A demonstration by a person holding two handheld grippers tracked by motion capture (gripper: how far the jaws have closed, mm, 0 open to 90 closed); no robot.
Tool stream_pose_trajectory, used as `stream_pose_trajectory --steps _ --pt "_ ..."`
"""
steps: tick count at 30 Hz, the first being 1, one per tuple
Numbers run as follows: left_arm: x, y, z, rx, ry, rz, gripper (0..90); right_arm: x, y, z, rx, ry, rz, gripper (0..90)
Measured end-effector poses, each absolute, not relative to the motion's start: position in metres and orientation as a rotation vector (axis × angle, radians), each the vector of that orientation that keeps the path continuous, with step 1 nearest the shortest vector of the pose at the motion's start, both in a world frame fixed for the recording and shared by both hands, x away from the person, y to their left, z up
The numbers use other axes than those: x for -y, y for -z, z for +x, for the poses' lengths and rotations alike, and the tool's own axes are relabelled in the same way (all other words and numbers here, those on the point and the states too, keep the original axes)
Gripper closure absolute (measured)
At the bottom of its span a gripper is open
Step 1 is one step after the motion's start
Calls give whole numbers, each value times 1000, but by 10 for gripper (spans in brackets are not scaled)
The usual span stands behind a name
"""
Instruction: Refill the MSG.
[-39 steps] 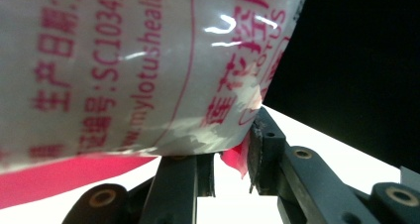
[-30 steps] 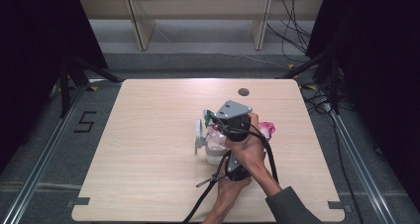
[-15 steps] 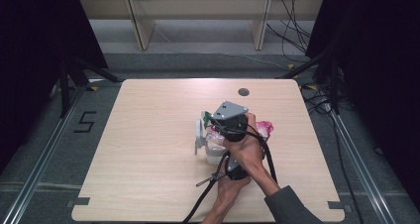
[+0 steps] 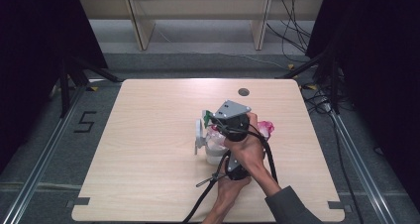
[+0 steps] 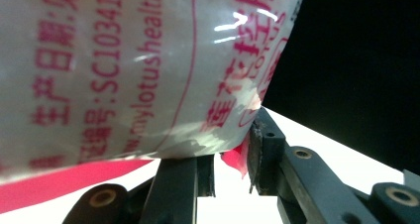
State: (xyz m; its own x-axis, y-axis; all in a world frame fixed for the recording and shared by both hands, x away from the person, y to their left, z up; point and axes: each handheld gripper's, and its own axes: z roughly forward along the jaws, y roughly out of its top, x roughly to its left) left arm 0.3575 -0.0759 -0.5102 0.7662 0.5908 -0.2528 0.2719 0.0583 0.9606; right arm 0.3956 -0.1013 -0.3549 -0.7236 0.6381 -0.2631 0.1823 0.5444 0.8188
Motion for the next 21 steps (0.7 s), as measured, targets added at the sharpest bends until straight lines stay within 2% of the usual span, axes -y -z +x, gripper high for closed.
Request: stream_pose_trajectory --steps 2,4,21 --pt "74 510 360 -697 -321 1549 749 101 356 395 -2230 -1099 662 900" --pt "77 510 357 -728 -273 1526 749 101 356 396 -2231 -1099 663 900" --pt "78 508 359 -714 -284 1536 749 104 352 397 -2230 -1112 662 900"
